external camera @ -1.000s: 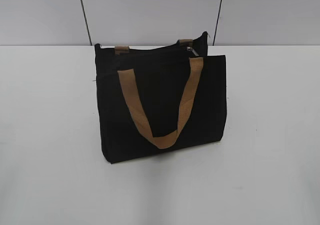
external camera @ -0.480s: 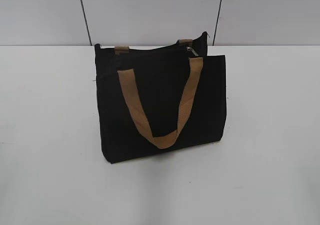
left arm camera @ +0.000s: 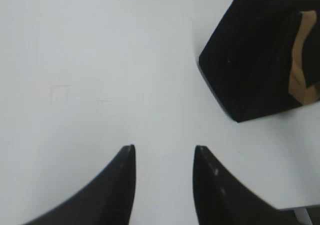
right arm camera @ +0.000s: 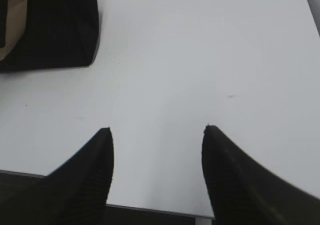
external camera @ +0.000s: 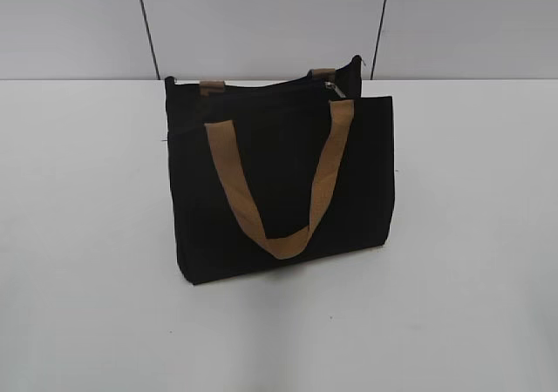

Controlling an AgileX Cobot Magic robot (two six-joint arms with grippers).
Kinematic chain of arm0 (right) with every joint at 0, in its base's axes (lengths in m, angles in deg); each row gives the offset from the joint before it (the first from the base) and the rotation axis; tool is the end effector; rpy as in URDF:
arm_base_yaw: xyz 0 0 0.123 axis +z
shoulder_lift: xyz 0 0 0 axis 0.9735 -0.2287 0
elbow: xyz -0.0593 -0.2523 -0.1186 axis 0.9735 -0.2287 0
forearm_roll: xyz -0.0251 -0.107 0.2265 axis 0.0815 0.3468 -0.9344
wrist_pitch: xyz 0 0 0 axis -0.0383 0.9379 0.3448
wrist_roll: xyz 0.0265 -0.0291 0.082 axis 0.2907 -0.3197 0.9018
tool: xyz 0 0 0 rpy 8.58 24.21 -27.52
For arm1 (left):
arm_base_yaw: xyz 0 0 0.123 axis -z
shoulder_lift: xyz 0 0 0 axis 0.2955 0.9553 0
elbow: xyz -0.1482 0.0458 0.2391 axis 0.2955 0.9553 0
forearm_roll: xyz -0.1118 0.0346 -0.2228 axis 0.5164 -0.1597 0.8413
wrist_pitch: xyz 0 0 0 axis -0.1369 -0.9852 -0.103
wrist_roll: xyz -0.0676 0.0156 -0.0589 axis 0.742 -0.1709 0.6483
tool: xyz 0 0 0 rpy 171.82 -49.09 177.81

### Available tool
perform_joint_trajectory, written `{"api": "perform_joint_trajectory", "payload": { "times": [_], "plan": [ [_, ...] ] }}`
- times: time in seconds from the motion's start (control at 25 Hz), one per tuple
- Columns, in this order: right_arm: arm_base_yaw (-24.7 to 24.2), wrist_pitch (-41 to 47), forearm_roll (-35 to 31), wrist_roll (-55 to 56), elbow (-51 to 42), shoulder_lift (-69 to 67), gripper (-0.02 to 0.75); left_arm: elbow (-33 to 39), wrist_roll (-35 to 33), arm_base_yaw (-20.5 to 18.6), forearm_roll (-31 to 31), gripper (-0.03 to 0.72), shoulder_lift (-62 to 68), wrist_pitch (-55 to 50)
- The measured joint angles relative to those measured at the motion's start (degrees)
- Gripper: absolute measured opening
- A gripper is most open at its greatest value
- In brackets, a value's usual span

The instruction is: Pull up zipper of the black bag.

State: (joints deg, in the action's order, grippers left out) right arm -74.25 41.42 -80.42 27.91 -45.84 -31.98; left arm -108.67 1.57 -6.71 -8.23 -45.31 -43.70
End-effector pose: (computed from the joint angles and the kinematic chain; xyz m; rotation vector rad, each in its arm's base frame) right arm -0.0061 0.0068 0.2697 -0.1733 2.0838 0.0616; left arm 0.0022 -0.0043 0.2849 0.1769 2.0827 -0.1781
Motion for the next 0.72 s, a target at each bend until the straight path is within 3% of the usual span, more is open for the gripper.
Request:
{"api": "perform_joint_trajectory", "payload": {
  "times": [0.36, 0.72],
  "plan": [
    [-3.3, -0.1, -0.4, 0.0, 0.0, 0.0, 0.443, 0.0, 0.0, -6.5, 0.0, 0.284, -4.3, 0.0],
    [-3.4, -0.1, -0.4, 0.0, 0.0, 0.0, 0.443, 0.0, 0.0, -7.0, 0.1, 0.255, -4.4, 0.0]
  ]
}}
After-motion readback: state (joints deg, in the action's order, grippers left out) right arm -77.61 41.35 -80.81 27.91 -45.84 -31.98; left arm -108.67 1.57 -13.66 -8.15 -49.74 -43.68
